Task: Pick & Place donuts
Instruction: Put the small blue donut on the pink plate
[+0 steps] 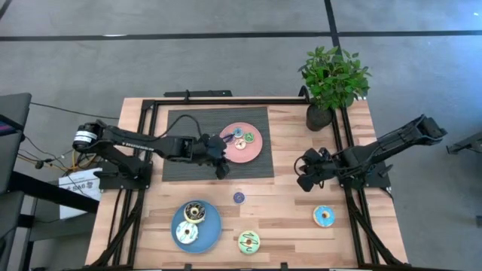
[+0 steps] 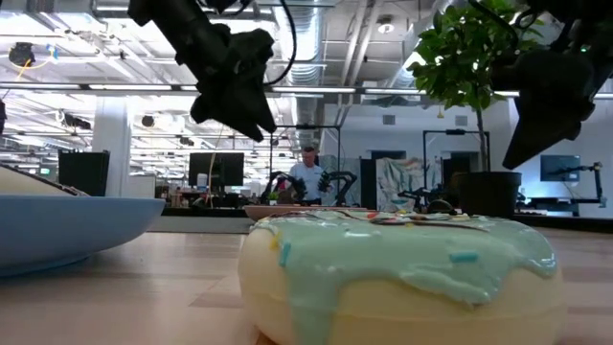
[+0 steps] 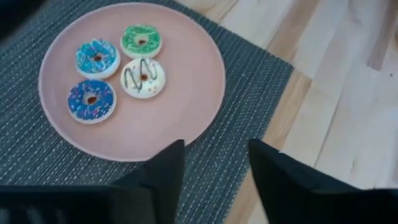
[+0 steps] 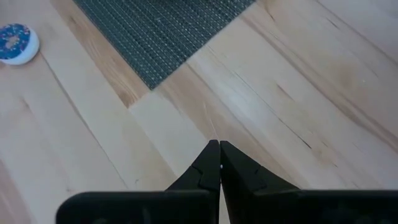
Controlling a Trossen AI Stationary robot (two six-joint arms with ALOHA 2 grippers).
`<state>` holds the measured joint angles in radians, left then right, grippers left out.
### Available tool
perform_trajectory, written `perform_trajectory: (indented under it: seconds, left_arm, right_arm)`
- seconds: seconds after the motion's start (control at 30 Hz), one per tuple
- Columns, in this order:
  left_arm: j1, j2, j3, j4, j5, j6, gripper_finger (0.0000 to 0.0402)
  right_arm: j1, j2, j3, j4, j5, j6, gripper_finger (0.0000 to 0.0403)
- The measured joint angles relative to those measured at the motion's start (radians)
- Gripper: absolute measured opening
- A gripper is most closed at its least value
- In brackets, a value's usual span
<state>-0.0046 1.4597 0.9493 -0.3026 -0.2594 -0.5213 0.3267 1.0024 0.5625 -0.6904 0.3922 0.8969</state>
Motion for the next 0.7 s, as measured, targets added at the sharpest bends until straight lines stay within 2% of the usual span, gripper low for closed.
perform_trajectory:
  seconds: [0.1,0.23,0.43,0.5,0.63,0.7]
  left_arm:
    - [0.018,0.0,0.0,0.021,-0.008,0.007,0.0219]
    - [0.015,0.0,0.0,0.049,-0.022,0.02,0.0248]
    - [0.004,0.0,0.0,0.183,-0.11,-0.21,0.0253]
    - [0.004,0.0,0.0,0.235,-0.11,-0.279,0.0252]
    - [-0.019,-0.001,0.0,0.323,-0.102,-0.303,0.0252]
    - [-0.049,-0.001,0.013,0.307,-0.161,-0.335,0.0252]
  right_arm:
    - [0.0,0.0,0.0,0.0,0.0,0.002,0.0]
    - [0.0,0.0,0.0,-0.008,0.003,0.002,0.0001]
    - [0.0,0.0,0.0,-0.05,0.004,-0.012,0.0001]
    - [0.0,0.0,0.0,-0.068,0.003,-0.014,0.0001]
    - [0.002,0.0,0.0,-0.082,-0.001,-0.015,0.0001]
    - [0.01,0.0,0.0,-0.097,-0.001,-0.016,0.0001]
